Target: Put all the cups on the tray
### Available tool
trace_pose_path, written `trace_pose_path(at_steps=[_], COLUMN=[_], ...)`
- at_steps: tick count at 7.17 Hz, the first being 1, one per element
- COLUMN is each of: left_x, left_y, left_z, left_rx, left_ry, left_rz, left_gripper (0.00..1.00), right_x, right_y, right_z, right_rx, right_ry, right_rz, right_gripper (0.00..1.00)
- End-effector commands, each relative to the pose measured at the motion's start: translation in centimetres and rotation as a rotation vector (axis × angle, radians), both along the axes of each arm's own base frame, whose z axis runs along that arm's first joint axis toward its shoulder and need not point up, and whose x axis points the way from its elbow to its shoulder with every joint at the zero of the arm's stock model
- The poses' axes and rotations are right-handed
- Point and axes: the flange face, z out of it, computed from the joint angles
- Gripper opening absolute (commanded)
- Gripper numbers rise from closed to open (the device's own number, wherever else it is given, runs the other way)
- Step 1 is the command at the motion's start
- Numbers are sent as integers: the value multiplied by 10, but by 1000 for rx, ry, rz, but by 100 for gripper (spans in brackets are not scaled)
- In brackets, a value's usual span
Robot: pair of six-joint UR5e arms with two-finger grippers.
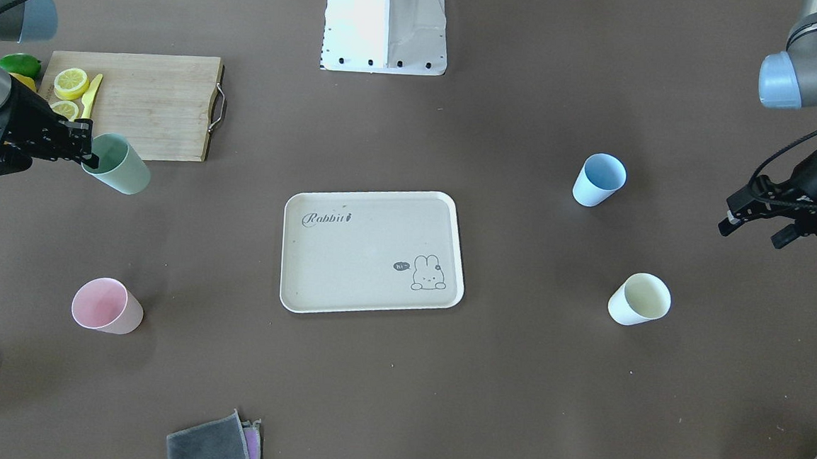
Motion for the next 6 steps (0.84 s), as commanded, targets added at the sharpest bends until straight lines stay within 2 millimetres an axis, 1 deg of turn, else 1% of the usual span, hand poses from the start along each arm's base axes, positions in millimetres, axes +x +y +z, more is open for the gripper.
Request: trace_pose_path(at_steps=[1,2,3,4,5,6], left_x=[21,37,63,88,101,112], left_y=[57,79,92,104,111,116], left_z=[6,6,4,4,3,4], left_rx=[-8,-12,-24,4,11,1], left_ry=[33,51,55,45,48,46], left_rz=[28,35,51,75,95,109], left_gripper=[98,98,98,97,97,97], right_x=[16,18,12,7,0,-7], right_y=[-19,-37,-46,-55,-59,-61], right_z=[-25,-50,-80,-102,-114,-128], right_rx=[-11,-23,-35,-35,-31,-66], right_ry=[-37,-31,-23,-22,-19,-27], right_rz=[24,43,43,43,44,67], right_gripper=[0,0,0,0,0,0])
